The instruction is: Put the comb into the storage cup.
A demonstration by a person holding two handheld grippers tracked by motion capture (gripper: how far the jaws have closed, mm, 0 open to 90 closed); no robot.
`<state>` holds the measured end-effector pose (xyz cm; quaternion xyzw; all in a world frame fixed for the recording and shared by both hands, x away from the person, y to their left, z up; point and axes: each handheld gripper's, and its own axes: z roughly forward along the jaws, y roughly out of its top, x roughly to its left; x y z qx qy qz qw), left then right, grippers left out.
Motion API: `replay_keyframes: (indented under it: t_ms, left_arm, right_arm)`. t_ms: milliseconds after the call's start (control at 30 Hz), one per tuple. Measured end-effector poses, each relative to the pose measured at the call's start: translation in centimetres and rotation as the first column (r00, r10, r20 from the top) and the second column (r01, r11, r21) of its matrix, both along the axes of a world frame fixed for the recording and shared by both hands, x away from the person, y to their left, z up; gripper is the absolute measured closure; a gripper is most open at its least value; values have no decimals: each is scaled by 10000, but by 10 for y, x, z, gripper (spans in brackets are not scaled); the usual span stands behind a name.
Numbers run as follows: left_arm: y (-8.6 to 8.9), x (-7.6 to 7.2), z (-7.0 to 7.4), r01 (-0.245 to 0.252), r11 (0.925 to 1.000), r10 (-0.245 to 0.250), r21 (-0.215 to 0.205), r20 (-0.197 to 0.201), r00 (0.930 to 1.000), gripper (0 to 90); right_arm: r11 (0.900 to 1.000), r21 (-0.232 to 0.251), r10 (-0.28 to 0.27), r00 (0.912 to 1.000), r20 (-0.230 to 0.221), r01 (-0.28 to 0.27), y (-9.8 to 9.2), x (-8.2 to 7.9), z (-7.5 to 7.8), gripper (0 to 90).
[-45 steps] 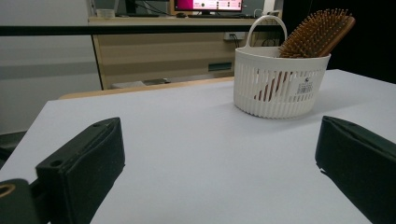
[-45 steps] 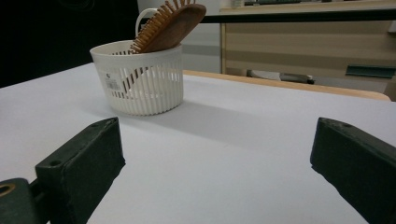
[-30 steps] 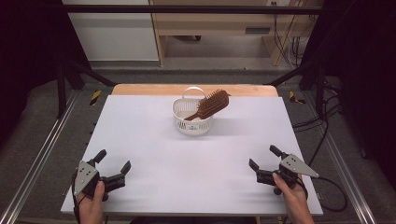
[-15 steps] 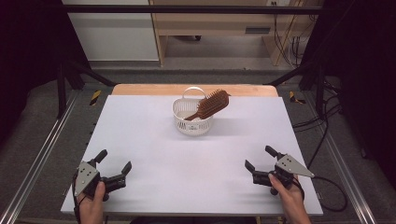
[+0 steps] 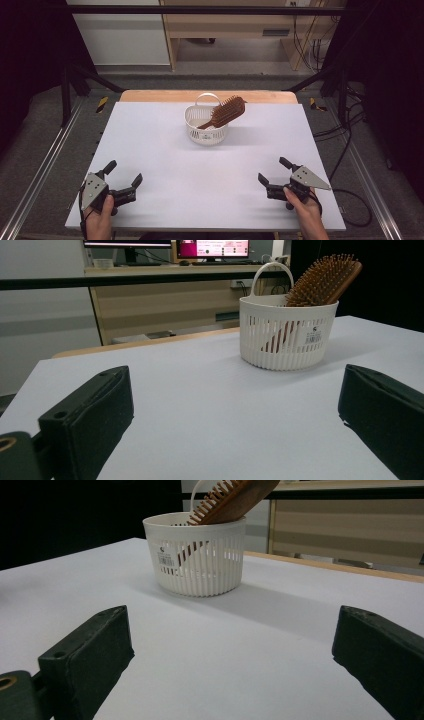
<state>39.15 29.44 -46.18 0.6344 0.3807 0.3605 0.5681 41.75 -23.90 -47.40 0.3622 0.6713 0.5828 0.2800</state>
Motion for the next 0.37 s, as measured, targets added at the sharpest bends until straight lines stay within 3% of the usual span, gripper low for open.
replay_keyframes:
  t_ms: [367]
  left_arm:
    - [-3,0,0,164,9998,-164,115,5,9999,12]
  right_arm:
    - [9993,-334,170,9997,182,-164,7,0,-1,31]
